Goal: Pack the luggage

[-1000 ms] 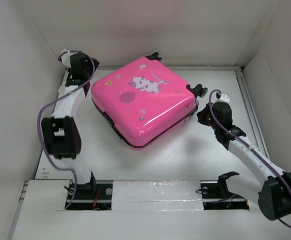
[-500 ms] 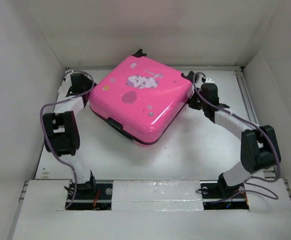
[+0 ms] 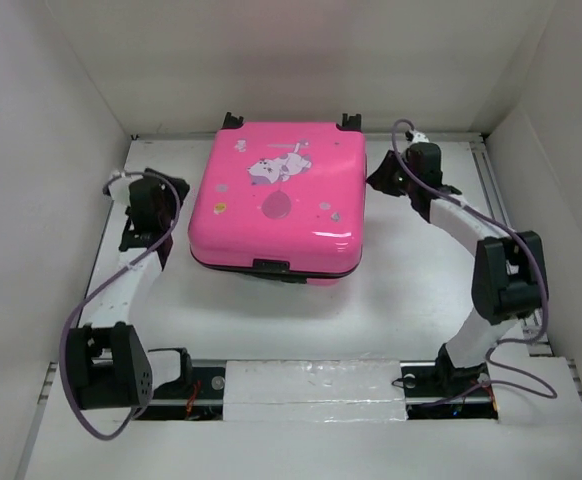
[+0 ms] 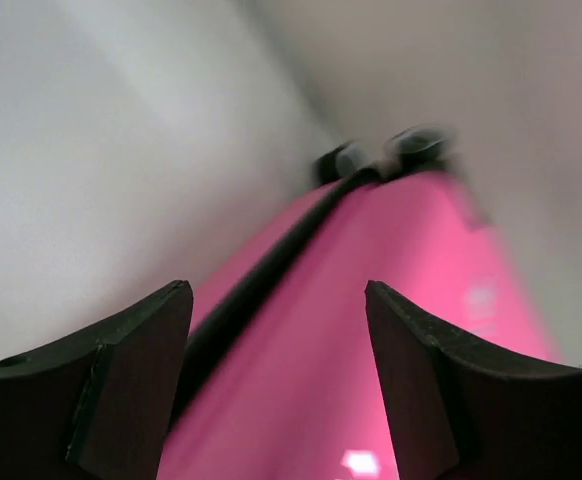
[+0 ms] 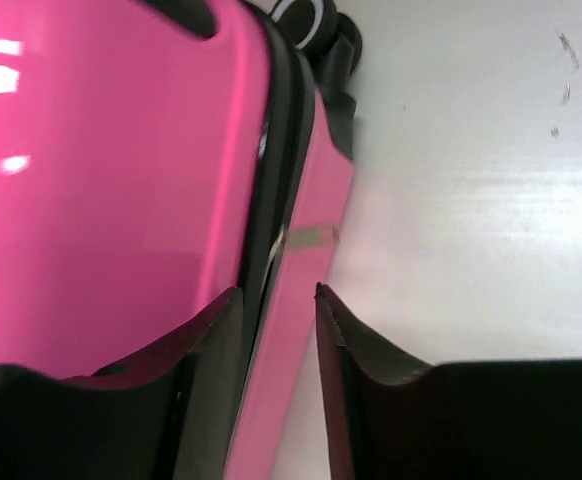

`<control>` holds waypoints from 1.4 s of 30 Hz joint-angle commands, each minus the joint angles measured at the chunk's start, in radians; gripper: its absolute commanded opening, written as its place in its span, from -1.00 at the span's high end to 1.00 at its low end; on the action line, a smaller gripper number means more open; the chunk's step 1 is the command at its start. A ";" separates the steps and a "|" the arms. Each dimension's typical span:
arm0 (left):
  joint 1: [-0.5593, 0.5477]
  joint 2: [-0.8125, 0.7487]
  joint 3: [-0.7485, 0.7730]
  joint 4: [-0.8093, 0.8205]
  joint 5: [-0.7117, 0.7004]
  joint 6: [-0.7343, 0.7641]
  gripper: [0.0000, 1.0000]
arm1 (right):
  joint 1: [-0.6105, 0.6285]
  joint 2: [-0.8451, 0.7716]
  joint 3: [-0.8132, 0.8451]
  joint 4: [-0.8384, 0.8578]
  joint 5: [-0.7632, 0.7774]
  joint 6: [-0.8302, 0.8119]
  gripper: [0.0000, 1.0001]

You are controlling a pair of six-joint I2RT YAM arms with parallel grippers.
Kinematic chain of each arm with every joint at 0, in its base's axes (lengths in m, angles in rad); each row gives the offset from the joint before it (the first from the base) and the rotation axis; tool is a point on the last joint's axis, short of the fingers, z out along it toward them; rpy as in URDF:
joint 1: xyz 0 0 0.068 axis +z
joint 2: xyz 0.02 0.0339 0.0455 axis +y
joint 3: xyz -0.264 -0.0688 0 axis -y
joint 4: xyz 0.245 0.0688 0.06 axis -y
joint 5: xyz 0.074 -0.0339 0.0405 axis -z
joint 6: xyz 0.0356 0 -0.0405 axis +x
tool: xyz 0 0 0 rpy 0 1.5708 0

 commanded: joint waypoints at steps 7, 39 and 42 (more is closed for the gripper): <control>-0.327 -0.121 0.477 0.096 0.082 0.298 -0.03 | -0.055 -0.394 -0.385 0.187 -0.235 0.053 0.07; -1.547 -0.486 -0.491 -0.186 -0.761 -0.390 0.01 | 0.080 -0.487 -0.854 0.786 -0.524 -0.265 0.22; -1.547 -0.465 -0.491 -0.186 -0.812 -0.381 -0.04 | 0.089 -0.445 -0.845 0.832 -0.513 -0.282 0.22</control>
